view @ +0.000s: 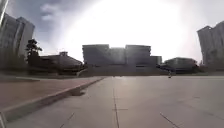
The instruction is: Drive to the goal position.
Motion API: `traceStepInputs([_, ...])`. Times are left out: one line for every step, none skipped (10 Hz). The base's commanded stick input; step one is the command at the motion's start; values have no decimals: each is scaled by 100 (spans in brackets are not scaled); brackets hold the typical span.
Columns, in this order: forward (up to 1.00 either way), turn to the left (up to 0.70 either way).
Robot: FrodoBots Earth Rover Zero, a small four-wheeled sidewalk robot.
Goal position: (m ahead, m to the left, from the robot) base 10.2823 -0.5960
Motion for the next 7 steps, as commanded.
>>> traceStepInputs([100, 0])
traceStepInputs([100, 0])
traceStepInputs([100, 0])
traceStepInputs([100, 0])
traceStepInputs([100, 0])
traceStepInputs([100, 0])
traceStepInputs([100, 0])
